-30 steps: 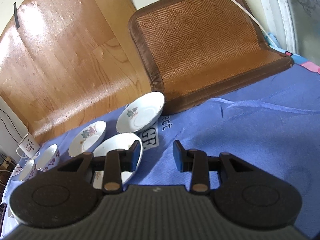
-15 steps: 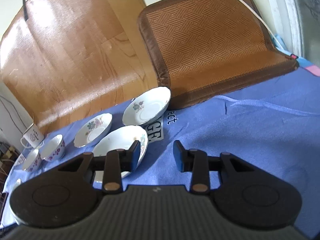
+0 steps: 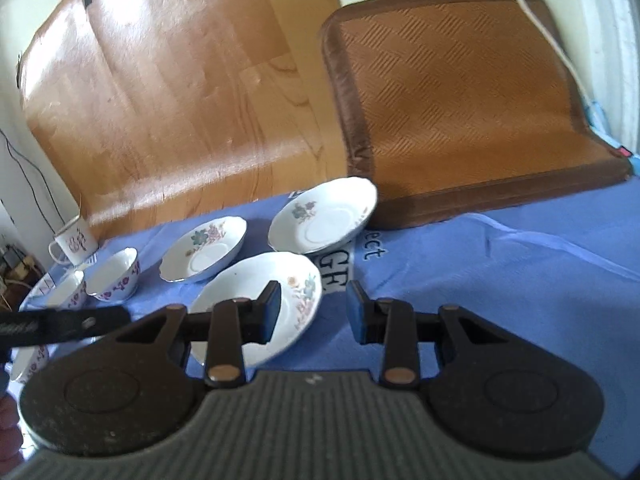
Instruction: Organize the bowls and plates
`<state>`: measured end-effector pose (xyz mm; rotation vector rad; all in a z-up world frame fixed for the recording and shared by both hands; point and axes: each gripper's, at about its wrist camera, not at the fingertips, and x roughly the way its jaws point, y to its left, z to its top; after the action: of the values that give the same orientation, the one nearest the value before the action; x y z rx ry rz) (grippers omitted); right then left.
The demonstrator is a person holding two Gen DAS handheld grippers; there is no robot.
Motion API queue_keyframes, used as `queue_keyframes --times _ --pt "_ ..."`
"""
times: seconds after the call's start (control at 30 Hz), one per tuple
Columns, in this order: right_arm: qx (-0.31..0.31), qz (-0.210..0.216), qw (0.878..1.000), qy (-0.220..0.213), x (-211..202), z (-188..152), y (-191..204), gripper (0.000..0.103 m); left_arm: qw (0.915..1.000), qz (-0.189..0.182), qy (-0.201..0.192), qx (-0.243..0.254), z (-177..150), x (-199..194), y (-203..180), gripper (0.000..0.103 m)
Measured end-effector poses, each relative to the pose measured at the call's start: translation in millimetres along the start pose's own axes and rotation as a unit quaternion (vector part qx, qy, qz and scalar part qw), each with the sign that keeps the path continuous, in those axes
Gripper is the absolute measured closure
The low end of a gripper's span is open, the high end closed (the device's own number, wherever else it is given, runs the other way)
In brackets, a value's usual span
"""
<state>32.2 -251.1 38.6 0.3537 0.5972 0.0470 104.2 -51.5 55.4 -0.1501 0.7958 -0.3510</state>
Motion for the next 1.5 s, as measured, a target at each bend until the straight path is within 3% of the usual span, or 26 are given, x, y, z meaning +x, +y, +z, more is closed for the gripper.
queue_keyframes --times 0.17,0.23,0.3,0.43,0.63,0.87,1.07,1.23,1.3,1.4,1.5 --pt "0.013 -0.002 0.999 0.029 21.8 1.5 -7.0 0.076 0.9997 0.008 0.021 -0.004 5.0 29.9 -9.6 0.043" --pt "0.031 0.009 0.998 0.049 28.8 -1.4 -11.5 0.088 0.9992 0.017 0.036 -0.007 2.5 40.4 -9.1 0.057" --pt "0.048 0.026 0.997 0.048 25.1 -4.8 -13.6 0.093 0.9985 -0.008 0.049 -0.021 -3.4 43.5 -5.6 0.093" --pt "0.075 0.028 0.996 0.036 0.2 -10.3 -17.5 0.094 0.9985 -0.008 0.051 -0.016 -12.1 31.7 -21.9 0.093" --pt "0.109 -0.005 0.994 -0.017 -64.8 -27.5 -52.3 0.094 0.9969 -0.063 0.042 0.021 -27.8 6.5 -71.1 0.093" --pt "0.163 -0.097 0.980 -0.066 -144.0 -48.9 -120.9 0.094 0.9811 -0.142 0.072 0.109 -56.0 7.3 -166.8 0.092" --pt "0.171 -0.159 0.968 -0.094 -174.7 -55.6 -153.3 0.094 0.9703 -0.167 0.084 0.154 -73.3 20.2 -230.0 0.092" --pt "0.171 -0.170 0.966 -0.088 -160.2 -55.3 -164.8 0.094 0.9703 -0.150 0.092 0.166 -75.2 35.4 -240.1 0.092" --pt "0.157 -0.185 0.966 -0.086 -151.2 -54.4 -161.0 0.089 0.9686 -0.150 0.106 0.168 -75.1 42.5 -239.5 0.089" --pt "0.148 -0.213 0.959 -0.114 -156.3 -55.8 -161.9 0.076 0.9686 -0.152 0.088 0.176 -74.5 36.3 -232.8 0.079" --pt "0.127 -0.233 0.950 -0.166 -169.5 -50.1 -151.0 0.077 0.9724 -0.144 0.054 0.176 -65.6 23.5 -214.4 0.079"
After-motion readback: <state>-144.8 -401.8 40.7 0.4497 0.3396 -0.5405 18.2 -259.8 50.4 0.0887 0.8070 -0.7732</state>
